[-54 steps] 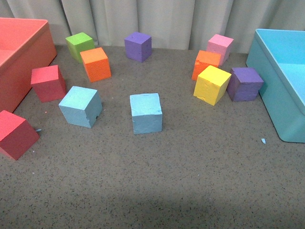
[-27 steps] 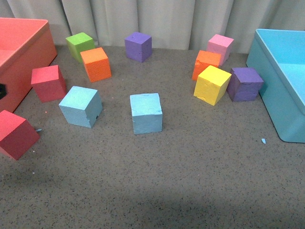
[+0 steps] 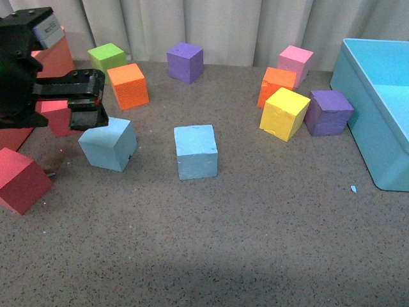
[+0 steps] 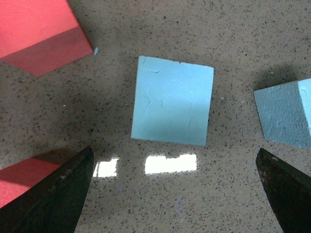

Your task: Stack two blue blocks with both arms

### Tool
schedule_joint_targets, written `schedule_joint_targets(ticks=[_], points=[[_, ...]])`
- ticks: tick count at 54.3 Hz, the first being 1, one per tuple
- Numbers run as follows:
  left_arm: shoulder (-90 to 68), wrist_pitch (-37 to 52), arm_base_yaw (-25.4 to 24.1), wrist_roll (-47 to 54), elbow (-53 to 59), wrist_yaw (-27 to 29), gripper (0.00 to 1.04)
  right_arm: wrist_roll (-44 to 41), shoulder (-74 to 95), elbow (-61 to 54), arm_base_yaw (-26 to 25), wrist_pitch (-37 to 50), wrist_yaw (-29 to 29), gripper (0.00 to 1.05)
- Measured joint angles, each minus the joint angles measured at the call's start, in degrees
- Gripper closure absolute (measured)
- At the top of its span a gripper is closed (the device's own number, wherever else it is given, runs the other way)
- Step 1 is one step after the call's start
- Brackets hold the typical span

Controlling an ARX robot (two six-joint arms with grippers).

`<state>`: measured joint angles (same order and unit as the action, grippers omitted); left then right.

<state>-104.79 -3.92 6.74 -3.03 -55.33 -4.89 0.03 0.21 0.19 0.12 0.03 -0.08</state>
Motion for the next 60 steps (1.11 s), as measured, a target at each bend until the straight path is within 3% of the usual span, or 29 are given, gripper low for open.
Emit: schedule_joint_targets(ticks=[24, 51, 60], points=[[-9.88, -4.50, 0.17, -0.48, -8.48, -2.32, 0.07, 0.00, 0.00, 0.00, 0.00, 0.00, 0.00, 0.09], [-19.08, -9.07, 2.32, 0.13, -17.25, 0.15, 0.07, 0.00, 0.00, 0.00, 0.00, 0.00, 0.00, 0.09], [-20.06, -9.22, 2.86, 1.75, -17.25, 2.29, 0.29, 0.00, 0.00, 0.00, 0.00, 0.00, 0.00, 0.09]])
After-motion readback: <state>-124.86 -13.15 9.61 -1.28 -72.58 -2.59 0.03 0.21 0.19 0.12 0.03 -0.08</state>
